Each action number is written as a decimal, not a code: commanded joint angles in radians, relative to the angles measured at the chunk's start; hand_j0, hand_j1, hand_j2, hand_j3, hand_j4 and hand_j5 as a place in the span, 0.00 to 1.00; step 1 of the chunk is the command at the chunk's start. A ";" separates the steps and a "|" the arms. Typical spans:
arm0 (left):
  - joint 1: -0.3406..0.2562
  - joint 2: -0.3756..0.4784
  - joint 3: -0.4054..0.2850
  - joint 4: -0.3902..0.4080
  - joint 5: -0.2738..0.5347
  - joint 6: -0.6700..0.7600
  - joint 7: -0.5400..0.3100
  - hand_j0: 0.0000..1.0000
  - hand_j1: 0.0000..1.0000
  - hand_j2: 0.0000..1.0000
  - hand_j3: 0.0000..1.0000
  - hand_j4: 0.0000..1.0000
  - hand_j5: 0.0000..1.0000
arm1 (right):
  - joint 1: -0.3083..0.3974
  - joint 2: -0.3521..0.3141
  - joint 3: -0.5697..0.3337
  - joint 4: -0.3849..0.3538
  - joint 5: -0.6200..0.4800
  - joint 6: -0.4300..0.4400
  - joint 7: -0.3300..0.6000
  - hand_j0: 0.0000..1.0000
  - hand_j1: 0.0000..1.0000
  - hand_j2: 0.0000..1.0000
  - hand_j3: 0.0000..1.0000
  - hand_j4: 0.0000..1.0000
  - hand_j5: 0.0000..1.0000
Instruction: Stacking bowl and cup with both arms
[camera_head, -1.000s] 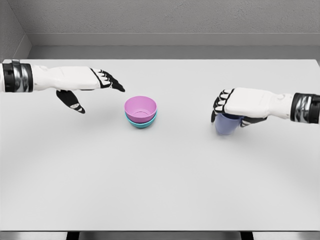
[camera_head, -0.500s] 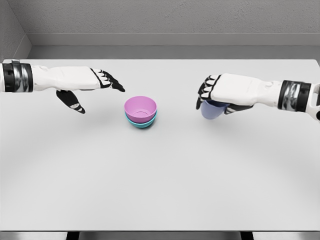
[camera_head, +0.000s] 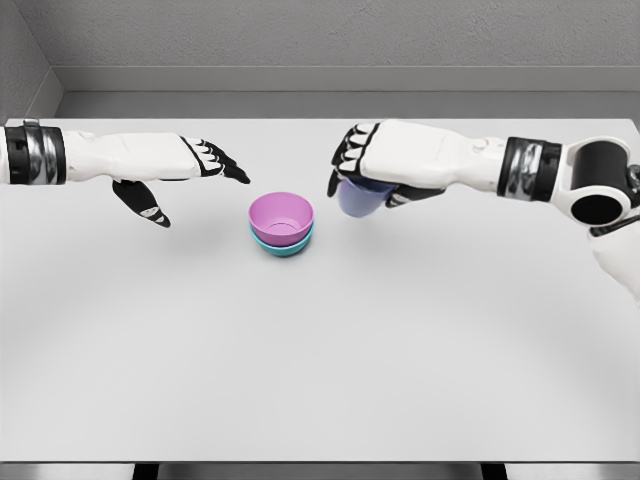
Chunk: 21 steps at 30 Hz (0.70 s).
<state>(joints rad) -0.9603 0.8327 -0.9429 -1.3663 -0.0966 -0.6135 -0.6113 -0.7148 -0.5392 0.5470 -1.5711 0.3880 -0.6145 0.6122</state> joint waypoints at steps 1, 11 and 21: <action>0.000 0.000 0.001 0.000 0.006 0.003 0.000 1.00 1.00 1.00 1.00 1.00 1.00 | -0.002 0.050 -0.002 0.014 -0.004 0.004 -0.001 0.62 0.62 0.62 0.62 0.62 0.62; 0.000 0.002 0.001 0.000 0.006 0.003 0.000 1.00 1.00 1.00 1.00 1.00 1.00 | -0.041 0.107 0.004 0.037 -0.003 0.004 -0.001 0.62 0.62 0.62 0.62 0.62 0.62; 0.000 0.002 0.001 0.001 0.006 0.003 0.000 1.00 1.00 1.00 1.00 1.00 1.00 | -0.041 0.137 0.039 0.037 0.005 0.004 -0.001 0.62 0.62 0.62 0.62 0.62 0.62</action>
<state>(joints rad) -0.9603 0.8339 -0.9429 -1.3657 -0.0965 -0.6134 -0.6113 -0.7563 -0.4076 0.5737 -1.5338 0.3964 -0.6140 0.6116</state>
